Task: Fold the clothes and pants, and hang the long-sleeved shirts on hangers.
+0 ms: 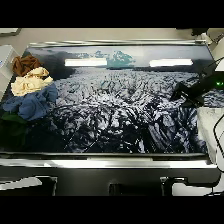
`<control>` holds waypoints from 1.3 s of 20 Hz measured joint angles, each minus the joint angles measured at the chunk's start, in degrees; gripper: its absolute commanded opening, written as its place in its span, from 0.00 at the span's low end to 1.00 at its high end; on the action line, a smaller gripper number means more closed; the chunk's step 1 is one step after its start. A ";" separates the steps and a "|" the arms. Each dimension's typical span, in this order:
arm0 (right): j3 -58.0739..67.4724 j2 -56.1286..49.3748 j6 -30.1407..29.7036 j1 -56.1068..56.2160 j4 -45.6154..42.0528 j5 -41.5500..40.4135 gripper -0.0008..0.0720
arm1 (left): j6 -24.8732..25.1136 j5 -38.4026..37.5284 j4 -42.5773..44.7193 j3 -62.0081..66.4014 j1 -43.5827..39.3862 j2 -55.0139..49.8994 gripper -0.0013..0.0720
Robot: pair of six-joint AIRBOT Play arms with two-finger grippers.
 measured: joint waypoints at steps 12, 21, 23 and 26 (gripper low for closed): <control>0.00 0.00 0.37 0.00 1.18 3.15 0.79 | -1.88 5.49 -12.37 2.14 -0.11 14.75 0.05; 0.00 0.00 -1.11 0.00 1.14 4.15 0.79 | -2.36 16.35 -27.30 0.42 -29.09 51.04 0.05; 0.00 0.00 -1.27 0.00 1.11 4.94 0.79 | -1.97 16.46 -27.80 -3.34 -40.44 53.86 0.05; 0.00 0.09 -1.60 0.00 1.05 6.21 0.79 | -1.95 19.93 -27.80 -10.80 -57.33 52.15 0.05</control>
